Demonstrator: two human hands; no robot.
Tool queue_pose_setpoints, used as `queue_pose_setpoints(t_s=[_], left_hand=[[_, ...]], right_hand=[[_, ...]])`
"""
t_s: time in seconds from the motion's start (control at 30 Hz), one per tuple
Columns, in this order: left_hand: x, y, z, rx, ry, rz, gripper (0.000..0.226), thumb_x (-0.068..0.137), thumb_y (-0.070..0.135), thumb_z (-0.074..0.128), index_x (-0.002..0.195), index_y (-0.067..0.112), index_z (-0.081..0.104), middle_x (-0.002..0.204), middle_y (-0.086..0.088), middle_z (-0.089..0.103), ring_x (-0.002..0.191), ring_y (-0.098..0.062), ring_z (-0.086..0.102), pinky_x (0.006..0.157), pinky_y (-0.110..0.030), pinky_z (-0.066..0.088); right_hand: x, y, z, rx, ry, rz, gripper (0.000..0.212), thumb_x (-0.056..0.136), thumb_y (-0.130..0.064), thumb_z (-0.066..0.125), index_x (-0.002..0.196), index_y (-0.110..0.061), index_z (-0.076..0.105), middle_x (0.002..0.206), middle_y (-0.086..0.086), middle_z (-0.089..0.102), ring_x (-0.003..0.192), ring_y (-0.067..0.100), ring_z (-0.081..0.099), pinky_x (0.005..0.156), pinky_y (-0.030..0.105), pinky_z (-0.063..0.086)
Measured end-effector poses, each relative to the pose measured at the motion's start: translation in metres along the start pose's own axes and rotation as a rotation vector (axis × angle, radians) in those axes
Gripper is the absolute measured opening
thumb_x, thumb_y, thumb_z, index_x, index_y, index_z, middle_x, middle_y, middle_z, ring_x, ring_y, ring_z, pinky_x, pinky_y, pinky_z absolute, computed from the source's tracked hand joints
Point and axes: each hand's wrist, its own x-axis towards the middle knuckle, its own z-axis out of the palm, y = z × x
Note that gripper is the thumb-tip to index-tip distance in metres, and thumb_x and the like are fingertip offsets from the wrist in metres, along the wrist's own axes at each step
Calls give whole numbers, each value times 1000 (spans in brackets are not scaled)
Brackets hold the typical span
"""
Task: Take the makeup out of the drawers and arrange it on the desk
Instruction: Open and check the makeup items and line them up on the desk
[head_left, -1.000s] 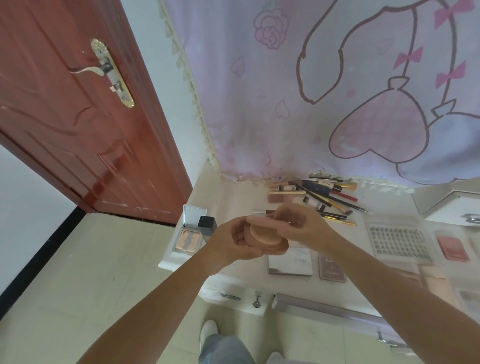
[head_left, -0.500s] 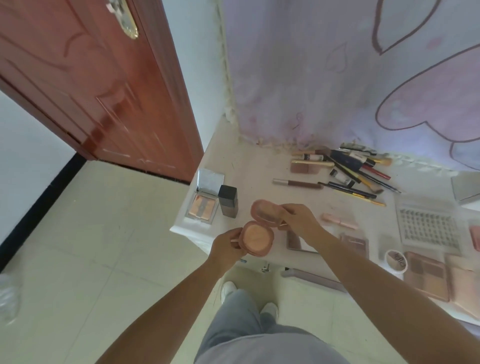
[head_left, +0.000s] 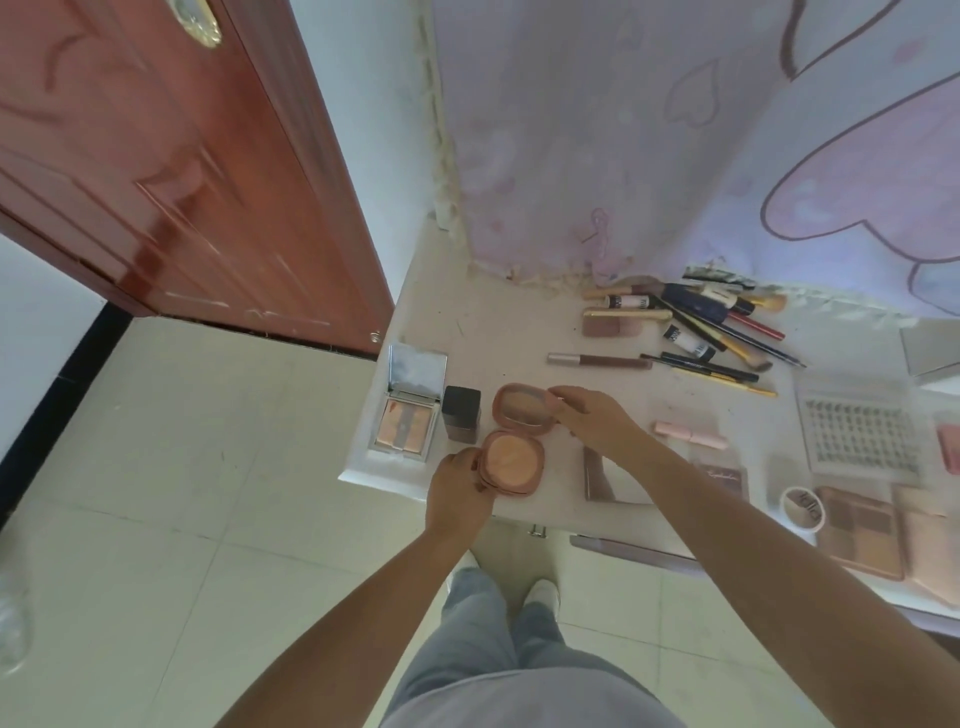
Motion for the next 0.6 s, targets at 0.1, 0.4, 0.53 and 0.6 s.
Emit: queue_pose_setpoints(t_s=[0.1,0.4,0.53,0.6], left_hand=[[0,0,-3,24,-27,4,26,81,4,58,107,1,58,107,-15,63,99,-27,58,81,-28,47],[-31,2,-4,227,-38,137,42,91,22,53,131,14,43,124,-4,51,106,-18,56,88,-24,45],[-39,19,3,260,-125,243,45,91,25,52,134,17,40,134,0,44,115,-17,51,94,-24,41],[-36,32,4,199,-179,258,52,88,26,58,134,16,38,129,0,44,112,-17,50,91,-22,41]], right_hand=[[-13,21,-14,-147,51,-26,45,92,-28,50,133,-10,44,132,6,54,119,19,50,99,23,34],[-57,91,-25,-1001,-106,-158,84,65,-39,78,134,-19,34,139,15,41,126,34,43,99,45,41],[-54,91,-26,-836,-48,-212,61,58,-27,80,113,-14,58,108,10,61,103,32,58,86,38,45],[-57,87,-25,-681,-39,-229,51,71,-27,69,118,-12,56,113,6,57,109,24,51,84,23,33]])
